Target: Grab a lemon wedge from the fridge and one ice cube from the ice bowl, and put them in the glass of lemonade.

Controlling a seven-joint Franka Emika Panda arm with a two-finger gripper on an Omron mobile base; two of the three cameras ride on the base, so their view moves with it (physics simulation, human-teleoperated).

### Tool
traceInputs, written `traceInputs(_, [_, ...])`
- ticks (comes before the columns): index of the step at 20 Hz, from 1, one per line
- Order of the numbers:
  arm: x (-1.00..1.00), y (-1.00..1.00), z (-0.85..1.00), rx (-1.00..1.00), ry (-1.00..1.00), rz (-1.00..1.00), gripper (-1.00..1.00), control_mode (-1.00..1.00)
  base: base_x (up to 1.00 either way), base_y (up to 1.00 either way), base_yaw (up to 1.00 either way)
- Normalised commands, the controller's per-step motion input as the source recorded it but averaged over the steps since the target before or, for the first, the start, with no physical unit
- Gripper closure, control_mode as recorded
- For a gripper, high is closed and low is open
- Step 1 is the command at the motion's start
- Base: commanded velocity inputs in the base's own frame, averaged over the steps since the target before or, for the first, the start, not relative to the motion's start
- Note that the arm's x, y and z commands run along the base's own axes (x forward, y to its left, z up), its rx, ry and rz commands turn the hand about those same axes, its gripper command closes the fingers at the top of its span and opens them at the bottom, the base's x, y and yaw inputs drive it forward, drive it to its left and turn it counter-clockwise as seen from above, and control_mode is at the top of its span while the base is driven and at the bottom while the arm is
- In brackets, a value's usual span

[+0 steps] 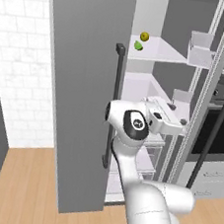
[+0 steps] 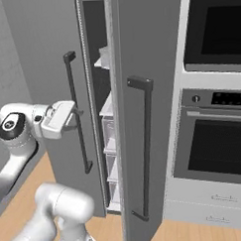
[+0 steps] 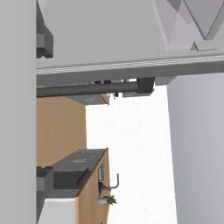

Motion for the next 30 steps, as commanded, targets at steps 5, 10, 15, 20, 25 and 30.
traceInputs(5, [0.95,-0.39,0.0,0.06,0.12,0.0,-1.0,-1.0,0.0,0.0,0.0])
traceInputs(10, [0.99,-0.58,0.01,0.15,0.13,0.0,-1.0,-1.0,0.0,0.0,0.0])
traceInputs(15, [0.48,-0.87,0.02,0.17,0.05,0.01,-1.0,-1.0,0.0,0.0,0.0])
traceInputs(20, [-0.19,-1.0,0.08,0.25,0.0,0.0,-1.0,-1.0,0.0,0.0,0.0])
traceInputs(25, [-0.21,-1.0,0.07,0.27,0.0,0.0,-1.0,-1.0,0.0,0.0,0.0])
traceInputs(30, [0.02,-0.74,0.0,0.16,-0.03,0.09,-1.0,-1.0,0.0,0.0,0.0])
